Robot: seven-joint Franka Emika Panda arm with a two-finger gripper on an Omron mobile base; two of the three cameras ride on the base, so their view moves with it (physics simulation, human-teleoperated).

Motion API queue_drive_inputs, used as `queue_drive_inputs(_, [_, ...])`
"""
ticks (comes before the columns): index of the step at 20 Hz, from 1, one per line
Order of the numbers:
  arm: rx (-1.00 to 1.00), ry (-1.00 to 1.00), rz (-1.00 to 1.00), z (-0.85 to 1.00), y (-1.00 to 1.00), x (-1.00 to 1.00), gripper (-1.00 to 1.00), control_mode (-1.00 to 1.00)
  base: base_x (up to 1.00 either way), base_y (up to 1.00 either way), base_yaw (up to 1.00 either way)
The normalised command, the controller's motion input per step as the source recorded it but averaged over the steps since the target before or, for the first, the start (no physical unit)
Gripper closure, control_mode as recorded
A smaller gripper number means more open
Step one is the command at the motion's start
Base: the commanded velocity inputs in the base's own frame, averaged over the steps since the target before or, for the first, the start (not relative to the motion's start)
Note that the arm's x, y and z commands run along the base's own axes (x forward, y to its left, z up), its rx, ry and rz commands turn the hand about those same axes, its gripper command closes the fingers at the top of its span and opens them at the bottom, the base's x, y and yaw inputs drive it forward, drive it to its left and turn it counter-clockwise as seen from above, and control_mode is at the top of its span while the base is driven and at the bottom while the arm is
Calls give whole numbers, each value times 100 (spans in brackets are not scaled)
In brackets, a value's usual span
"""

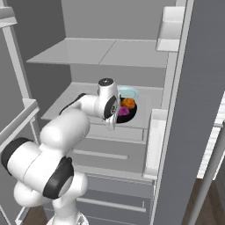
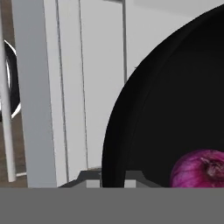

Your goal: Pick the chicken drumstick and onion from their plates and place them in the bowl. Then put the bowl in the fridge.

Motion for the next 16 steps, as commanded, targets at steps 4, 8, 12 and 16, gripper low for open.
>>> queue_drive_inputs(4, [0,-2,0,-24,0,60,100,-100,0,0,0])
queue_drive_inputs(8, [0,0,0,-9,0,47,100,-100,0,0,0])
queue_drive_inputs(12, [0,0,0,-6,0,34,100,-100,0,0,0])
queue_drive_inputs(16, [0,0,0,-6,0,36,100,-100,0,0,0])
